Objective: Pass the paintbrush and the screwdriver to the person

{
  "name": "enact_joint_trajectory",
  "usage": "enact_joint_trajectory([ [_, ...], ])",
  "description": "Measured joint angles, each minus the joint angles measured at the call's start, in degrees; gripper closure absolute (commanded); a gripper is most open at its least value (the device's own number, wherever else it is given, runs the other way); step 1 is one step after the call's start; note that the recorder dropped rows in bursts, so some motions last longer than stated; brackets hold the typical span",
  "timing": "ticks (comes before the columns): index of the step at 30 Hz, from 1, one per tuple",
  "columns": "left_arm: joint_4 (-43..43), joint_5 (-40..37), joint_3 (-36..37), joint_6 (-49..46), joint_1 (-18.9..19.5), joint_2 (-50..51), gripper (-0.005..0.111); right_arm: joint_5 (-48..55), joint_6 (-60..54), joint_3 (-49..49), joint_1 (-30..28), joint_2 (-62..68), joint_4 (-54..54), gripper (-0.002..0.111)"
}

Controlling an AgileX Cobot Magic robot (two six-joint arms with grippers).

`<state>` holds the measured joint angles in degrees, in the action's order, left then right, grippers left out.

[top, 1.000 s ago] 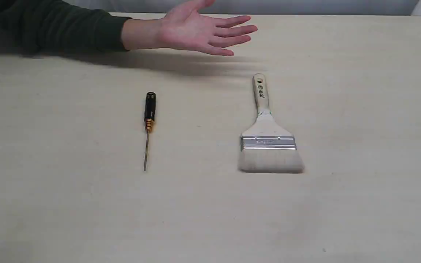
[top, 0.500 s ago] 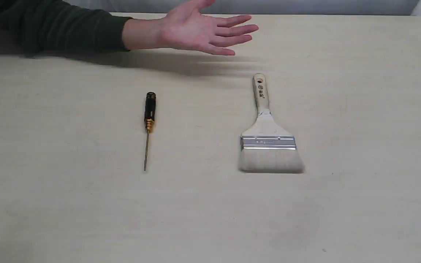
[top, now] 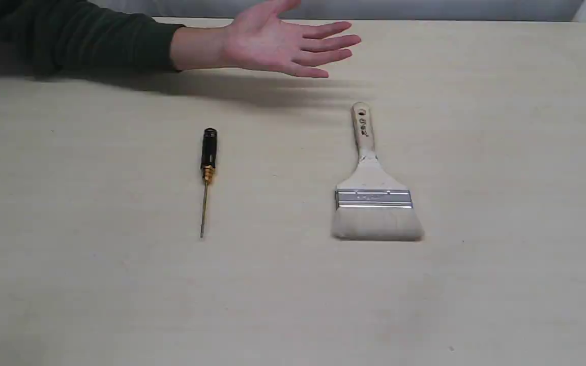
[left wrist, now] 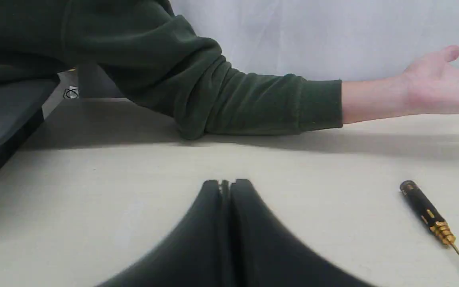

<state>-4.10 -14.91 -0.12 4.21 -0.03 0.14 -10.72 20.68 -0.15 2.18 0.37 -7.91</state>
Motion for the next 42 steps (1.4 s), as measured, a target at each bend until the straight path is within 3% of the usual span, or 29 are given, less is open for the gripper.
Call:
enact_joint_trajectory([
  [3,0.0,0.0,0.0,0.0,0.0,0.0,0.107,-4.55,5.92,0.0,0.0,0.45,0.11,0.089],
  [7,0.0,0.0,0.0,0.0,0.0,0.0,0.107,-1.45,10.4,-4.48,0.0,5.74,-0.88,0.089],
  [15,0.0,0.0,0.0,0.0,0.0,0.0,0.107,5.46,11.72,-20.34,0.94,29.93,-3.98,0.089],
  [24,0.0,0.0,0.0,0.0,0.0,0.0,0.107,18.87,8.83,-40.47,17.3,60.06,-9.04,0.089],
  [27,0.0,0.0,0.0,0.0,0.0,0.0,0.107,24.97,7.27,-48.2,20.38,68.82,-9.24,0.089],
  [35,0.0,0.0,0.0,0.0,0.0,0.0,0.107,43.96,3.96,-66.8,22.55,86.59,-9.24,0.053],
  [42,0.0,0.0,0.0,0.0,0.0,0.0,0.107,47.92,3.02,-70.2,22.55,95.01,-8.16,0.052],
])
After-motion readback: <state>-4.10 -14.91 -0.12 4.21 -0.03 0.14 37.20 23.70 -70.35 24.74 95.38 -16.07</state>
